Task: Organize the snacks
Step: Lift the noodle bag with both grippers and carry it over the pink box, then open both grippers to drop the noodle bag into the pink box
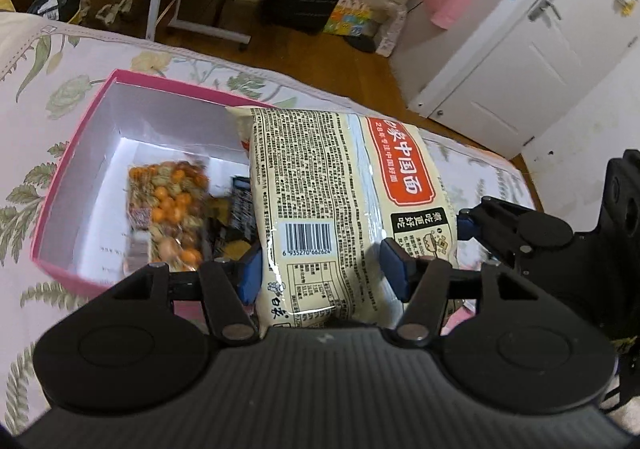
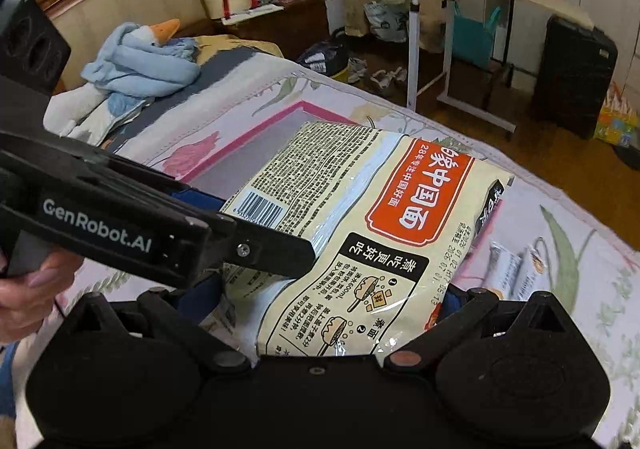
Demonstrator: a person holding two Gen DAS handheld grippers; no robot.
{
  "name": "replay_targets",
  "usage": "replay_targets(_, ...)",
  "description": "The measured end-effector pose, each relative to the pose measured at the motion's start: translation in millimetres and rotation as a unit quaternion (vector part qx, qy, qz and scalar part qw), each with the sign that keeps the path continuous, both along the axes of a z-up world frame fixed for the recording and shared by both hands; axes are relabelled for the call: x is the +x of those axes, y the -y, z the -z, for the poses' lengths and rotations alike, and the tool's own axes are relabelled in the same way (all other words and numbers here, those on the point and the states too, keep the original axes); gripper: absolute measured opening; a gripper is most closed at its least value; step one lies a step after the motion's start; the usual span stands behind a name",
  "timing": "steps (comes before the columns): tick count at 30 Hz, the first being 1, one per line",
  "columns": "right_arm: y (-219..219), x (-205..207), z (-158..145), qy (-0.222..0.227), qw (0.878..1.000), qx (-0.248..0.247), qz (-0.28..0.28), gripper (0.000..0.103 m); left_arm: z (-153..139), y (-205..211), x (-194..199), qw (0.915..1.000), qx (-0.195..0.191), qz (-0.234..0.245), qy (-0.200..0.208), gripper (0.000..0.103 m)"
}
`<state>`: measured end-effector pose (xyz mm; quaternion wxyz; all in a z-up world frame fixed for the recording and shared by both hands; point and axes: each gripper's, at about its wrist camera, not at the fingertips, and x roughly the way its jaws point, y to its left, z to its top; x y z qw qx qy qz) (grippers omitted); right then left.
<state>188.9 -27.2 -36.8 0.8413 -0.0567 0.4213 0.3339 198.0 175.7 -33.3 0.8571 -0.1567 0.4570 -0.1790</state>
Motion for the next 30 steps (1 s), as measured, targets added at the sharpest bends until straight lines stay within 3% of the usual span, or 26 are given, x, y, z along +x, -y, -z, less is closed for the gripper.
replay_targets(8, -21.9, 52.0, 40.3, -0.076, 0.996, -0.003, 0.04, 0.103, 48.2, -16.9, 60.0, 0.9984, -0.015, -0.004, -0.054, 0.059)
replay_targets(12, -16.7, 62.6, 50.1, -0.103, 0.991, 0.006, 0.083, 0.101, 58.8, -15.7, 65.9, 0.9984, -0.002, -0.029, -0.048, 0.058)
replay_targets(16, -20.0, 46.8, 48.5, -0.055, 0.993, -0.073, 0.073, 0.1, 49.1, -3.9, 50.9, 0.9974, 0.06, -0.04, -0.001, 0.058)
replay_targets(20, -15.6, 11.5, 30.7, -0.011, 0.995, -0.099, 0.019, 0.101, 32.6, 3.0, 30.8, 0.9955, 0.082, -0.042, 0.02, 0.058)
replay_targets(24, 10.1, -25.3, 4.4, 0.041, 0.994, -0.097, -0.002, 0.101, 15.6, 9.0, 9.4, 0.9937, 0.091, -0.047, 0.046, 0.057)
replay_targets(30, 84.8, -50.4, -37.9, 0.071, 0.995, -0.048, 0.053, 0.099, -16.9, 27.5, -26.1, 0.9922, 0.09, -0.027, 0.081, 0.057)
